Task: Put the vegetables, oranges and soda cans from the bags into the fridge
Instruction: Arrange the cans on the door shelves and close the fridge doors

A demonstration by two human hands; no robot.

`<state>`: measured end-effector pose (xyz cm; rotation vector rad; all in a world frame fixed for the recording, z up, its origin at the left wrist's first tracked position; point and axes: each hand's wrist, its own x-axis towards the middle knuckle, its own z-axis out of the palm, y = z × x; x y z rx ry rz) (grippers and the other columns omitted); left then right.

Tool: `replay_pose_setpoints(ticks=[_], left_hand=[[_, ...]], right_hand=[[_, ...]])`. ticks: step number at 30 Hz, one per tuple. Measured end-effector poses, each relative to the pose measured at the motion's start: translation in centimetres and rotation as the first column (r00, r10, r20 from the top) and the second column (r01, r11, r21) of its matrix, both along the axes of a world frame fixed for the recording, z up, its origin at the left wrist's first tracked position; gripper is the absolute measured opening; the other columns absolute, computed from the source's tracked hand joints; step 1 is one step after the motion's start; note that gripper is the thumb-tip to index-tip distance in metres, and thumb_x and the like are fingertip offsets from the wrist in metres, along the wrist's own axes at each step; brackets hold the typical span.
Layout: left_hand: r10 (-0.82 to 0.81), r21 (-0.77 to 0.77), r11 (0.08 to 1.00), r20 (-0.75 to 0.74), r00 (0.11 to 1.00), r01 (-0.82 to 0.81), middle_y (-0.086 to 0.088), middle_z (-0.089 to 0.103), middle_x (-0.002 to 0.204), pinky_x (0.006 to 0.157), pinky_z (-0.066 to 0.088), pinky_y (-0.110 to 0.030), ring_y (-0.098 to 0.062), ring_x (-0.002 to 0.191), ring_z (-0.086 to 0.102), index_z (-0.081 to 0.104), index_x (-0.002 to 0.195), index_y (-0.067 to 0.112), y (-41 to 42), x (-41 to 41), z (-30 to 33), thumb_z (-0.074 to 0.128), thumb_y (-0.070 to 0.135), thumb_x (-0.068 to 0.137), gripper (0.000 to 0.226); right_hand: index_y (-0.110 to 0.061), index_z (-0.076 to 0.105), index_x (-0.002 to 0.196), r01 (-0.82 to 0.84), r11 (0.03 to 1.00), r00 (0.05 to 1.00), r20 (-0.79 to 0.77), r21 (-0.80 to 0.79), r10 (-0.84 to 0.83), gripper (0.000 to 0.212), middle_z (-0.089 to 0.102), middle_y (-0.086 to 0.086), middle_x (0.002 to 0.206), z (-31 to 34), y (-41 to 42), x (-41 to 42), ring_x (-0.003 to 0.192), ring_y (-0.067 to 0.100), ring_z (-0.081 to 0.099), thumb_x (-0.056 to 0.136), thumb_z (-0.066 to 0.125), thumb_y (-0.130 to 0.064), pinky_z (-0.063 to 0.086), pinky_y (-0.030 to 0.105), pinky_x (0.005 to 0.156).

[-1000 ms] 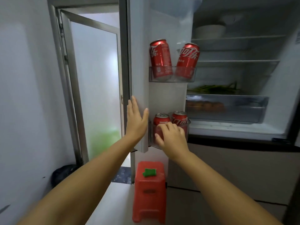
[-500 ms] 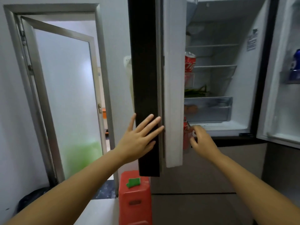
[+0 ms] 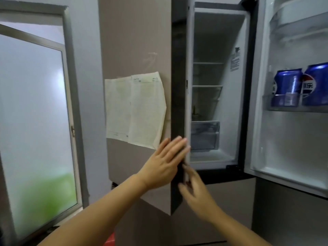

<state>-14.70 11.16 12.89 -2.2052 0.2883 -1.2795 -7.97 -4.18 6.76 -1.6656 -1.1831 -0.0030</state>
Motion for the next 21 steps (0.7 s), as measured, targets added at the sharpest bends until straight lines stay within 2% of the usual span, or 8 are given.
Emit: replay_pose_setpoints(ticks=[3,6,8,11,15,17,21], left_hand=[[0.131,-0.171,0.977,0.03,0.991,-0.124,-0.006,-0.014,0.159,0.118,0.002,-0.048,-0.024,0.147,-0.008,-0.005,0.15,0.012,0.2,4.5,0.4,0.044,0.036,0.087,0.084],[0.227,-0.21,0.952,0.0,0.974,-0.222,-0.005,-0.022,0.157,0.117,-0.002,-0.051,-0.023,0.147,-0.012,-0.012,0.149,0.012,0.5,8.2,0.4,0.035,0.048,0.089,0.084],[0.263,-0.199,0.945,-0.018,0.965,-0.261,-0.004,-0.023,0.157,0.116,-0.001,-0.052,-0.022,0.147,-0.013,-0.013,0.149,0.013,1.1,10.2,0.4,0.03,0.052,0.089,0.083],[0.314,-0.199,0.928,-0.038,0.949,-0.315,-0.005,-0.022,0.157,0.116,-0.002,-0.053,-0.021,0.147,-0.014,-0.012,0.149,0.013,2.1,12.7,0.4,0.035,0.052,0.087,0.087],[0.305,-0.224,0.929,0.005,0.952,-0.296,-0.005,-0.02,0.157,0.116,-0.003,-0.053,-0.021,0.147,-0.013,-0.009,0.149,0.01,2.6,14.6,-0.1,0.037,0.043,0.084,0.086],[0.293,-0.211,0.936,0.02,0.956,-0.282,-0.006,-0.02,0.157,0.116,-0.002,-0.053,-0.021,0.147,-0.012,-0.009,0.149,0.01,2.9,14.9,-0.3,0.036,0.042,0.084,0.086],[0.329,-0.211,0.923,0.0,0.944,-0.322,-0.007,-0.021,0.157,0.115,-0.001,-0.055,-0.021,0.146,-0.014,0.006,0.149,0.007,3.0,15.5,0.1,0.04,0.04,0.084,0.081]], right_hand=[[-0.032,0.002,0.149,-0.013,0.986,0.999,0.034,-0.167,0.019,0.072,-0.002,-0.021,0.154,-1.4,0.6,2.9,0.143,-0.002,0.002,0.095,0.05,-0.037,0.009,0.021,0.117],[-0.031,-0.009,0.15,-0.008,0.981,0.999,-0.046,-0.194,-0.001,0.079,-0.006,-0.017,0.157,-1.3,2.1,5.4,0.144,0.002,0.003,0.096,0.05,-0.029,0.011,0.023,0.115],[-0.032,-0.01,0.15,0.031,0.975,0.998,-0.053,-0.22,-0.044,0.079,-0.004,-0.015,0.158,-1.1,3.1,6.7,0.143,0.008,0.018,0.097,0.047,-0.017,0.021,0.023,0.112],[-0.033,-0.009,0.15,0.111,0.964,0.993,-0.008,-0.242,-0.116,0.076,0.001,-0.014,0.159,-1.4,4.3,8.7,0.132,0.015,0.04,0.097,0.039,-0.006,0.036,0.023,0.104],[-0.037,-0.008,0.149,0.067,0.963,0.997,-0.02,-0.262,-0.075,0.077,0.002,-0.015,0.159,-2.8,5.3,11.1,0.141,0.009,0.025,0.096,0.037,-0.005,0.026,0.019,0.108],[-0.036,-0.006,0.15,0.046,0.964,0.999,-0.013,-0.262,-0.051,0.076,0.005,-0.015,0.159,-3.4,5.6,11.8,0.142,0.009,0.024,0.096,0.041,-0.009,0.025,0.021,0.11],[-0.03,0.011,0.151,0.105,0.971,0.992,-0.047,-0.213,-0.118,0.062,0.035,-0.004,0.15,-3.4,6.6,12.3,0.133,0.012,0.039,0.099,0.043,-0.02,0.033,0.024,0.109]])
